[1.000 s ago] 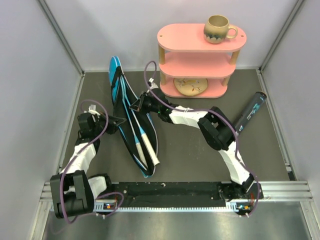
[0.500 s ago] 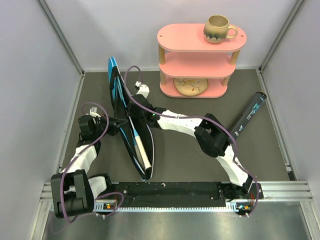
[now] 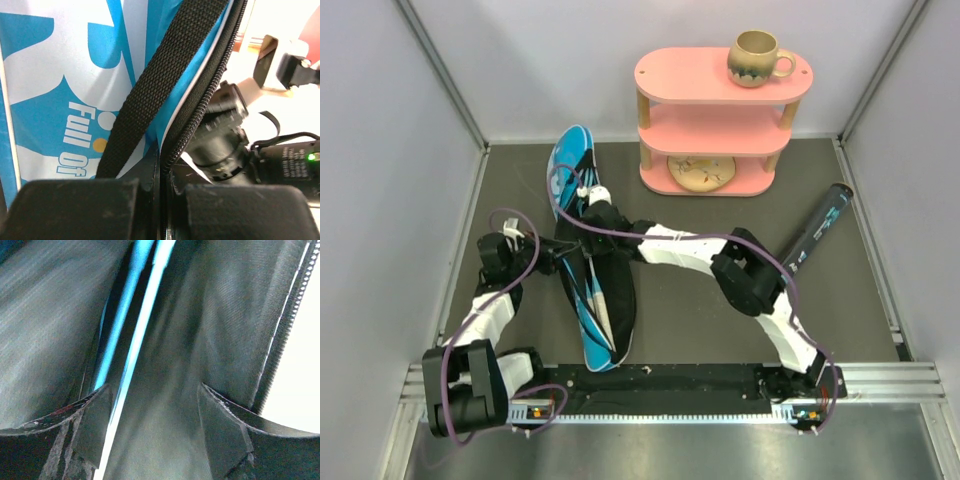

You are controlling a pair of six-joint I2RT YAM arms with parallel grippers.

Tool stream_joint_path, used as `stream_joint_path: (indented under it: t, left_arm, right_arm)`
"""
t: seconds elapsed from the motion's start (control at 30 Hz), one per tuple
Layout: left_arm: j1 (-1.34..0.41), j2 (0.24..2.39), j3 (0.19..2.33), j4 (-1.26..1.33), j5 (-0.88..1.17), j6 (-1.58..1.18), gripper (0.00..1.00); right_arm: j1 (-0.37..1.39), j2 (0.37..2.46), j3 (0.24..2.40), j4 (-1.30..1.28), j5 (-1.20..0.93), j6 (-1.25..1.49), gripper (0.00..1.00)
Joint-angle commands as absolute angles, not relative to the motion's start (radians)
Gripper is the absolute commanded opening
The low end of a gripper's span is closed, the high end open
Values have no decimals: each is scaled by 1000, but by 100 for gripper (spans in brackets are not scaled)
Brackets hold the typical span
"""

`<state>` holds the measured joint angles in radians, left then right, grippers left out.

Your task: Pack up the badminton gear

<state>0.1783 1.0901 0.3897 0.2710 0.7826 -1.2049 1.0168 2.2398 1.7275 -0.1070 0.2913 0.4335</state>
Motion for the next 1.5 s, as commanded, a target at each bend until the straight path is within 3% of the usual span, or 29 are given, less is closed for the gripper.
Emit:
stream_joint_path:
  t: [0.0,0.17,0.3,0.47,0.73,0.93,1.03,1.1,1.13,1.17,1.23,1.27,1.37,1.4,1.47]
  left_arm:
    - [184,1065,419,325,824,-1167,0]
    - [187,1037,440,278,824,-1126,0]
    - [187,1029,452,267,842,-1127,0]
    - [187,1022,462,259,862,-1123,0]
    - [187,1019,453,258,882,-1121,0]
    - [187,1032,451,265,899,-1111,0]
    - [189,1035,449,256,905,-1089,0]
    - [187,1034,453,241,900,-1066,0]
    - [184,1034,456,209,890,-1025,0]
    - [183,1031,475,172,881,-994,0]
    - [166,1029,503,70,835,-890,1]
    - [157,1022,538,28,803,-853,14]
    - [94,1002,616,-101,671,-729,39]
    - [51,1002,638,-136,637,-701,53]
    - [3,1005,692,-182,547,-632,67]
  right_arm:
    - [1014,1993,1764,-369,-131,253,69]
    - [976,1784,1623,-426,-212,218,77]
    - [843,1681,1507,-364,-265,259,86]
    - [764,1721,1402,-189,-333,265,90]
    - [756,1943,1489,-23,-334,207,88]
    - [758,2085,1563,90,-383,302,72]
    - [758,2118,1597,107,-397,345,56]
    - [758,2123,1621,107,-414,380,37]
    - [758,2122,1631,98,-414,426,15]
    - [758,2117,1644,78,-416,448,5]
    - [764,2091,1658,72,-452,520,0]
    - [767,2079,1658,71,-460,544,0]
    - [775,2036,1657,54,-472,664,0]
    - [773,2022,1642,51,-459,696,0]
    - [773,1990,1614,55,-434,796,0]
